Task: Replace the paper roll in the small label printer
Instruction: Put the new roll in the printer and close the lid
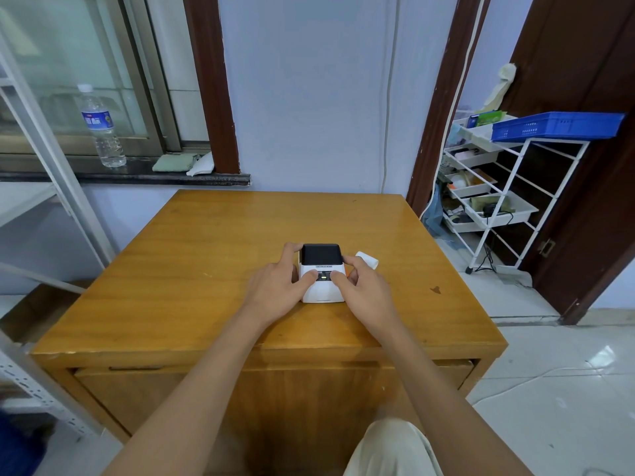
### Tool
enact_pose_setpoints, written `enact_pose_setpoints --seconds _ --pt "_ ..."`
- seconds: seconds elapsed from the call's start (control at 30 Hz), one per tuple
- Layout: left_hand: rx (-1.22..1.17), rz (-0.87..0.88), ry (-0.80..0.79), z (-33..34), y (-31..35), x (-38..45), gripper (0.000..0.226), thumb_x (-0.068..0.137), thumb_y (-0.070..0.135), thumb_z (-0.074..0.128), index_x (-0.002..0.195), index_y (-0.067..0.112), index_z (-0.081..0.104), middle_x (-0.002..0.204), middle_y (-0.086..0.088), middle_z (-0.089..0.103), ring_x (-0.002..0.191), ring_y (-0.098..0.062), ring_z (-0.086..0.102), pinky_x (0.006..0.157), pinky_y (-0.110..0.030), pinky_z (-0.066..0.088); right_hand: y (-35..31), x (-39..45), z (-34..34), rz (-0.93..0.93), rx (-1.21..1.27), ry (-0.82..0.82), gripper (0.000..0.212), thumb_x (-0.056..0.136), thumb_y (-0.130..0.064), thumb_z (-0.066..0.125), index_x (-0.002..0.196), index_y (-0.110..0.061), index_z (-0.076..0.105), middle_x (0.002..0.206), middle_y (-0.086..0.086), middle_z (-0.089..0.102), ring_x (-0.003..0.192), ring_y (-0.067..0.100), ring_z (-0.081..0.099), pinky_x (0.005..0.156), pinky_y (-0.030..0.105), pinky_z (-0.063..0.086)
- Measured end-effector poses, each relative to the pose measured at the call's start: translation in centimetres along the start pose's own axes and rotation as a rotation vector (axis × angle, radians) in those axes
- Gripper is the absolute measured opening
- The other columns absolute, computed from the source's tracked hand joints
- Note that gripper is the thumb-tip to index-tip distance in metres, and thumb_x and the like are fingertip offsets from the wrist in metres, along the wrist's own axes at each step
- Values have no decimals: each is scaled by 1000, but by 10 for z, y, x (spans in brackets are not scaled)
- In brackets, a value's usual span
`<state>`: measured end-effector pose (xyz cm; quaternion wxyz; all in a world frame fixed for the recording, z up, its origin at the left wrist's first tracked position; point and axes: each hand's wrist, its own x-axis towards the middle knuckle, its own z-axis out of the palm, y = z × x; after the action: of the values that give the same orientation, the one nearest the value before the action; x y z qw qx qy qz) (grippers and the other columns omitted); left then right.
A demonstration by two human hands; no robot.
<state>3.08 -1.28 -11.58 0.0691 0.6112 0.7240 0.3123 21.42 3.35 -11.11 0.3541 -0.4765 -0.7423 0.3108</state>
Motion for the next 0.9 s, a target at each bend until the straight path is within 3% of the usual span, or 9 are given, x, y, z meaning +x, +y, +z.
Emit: enact_pose_setpoints --seconds 0.43,0.9 --pt "-8 3 3 -1 1 -1 56 98 51 50 148 30 36 67 5 63 61 -16 63 59 -37 49 -1 -1 -1 -2 10 4 43 98 -36 60 139 -26 58 75 -9 56 74 9 58 75 38 53" --pt "-2 -1 2 0 0 0 56 97 52 50 147 30 36 70 3 66 62 -17 65 59 -39 51 -1 -1 -1 -5 7 3 43 98 -36 60 140 -26 58 75 -9 56 73 8 57 70 31 48"
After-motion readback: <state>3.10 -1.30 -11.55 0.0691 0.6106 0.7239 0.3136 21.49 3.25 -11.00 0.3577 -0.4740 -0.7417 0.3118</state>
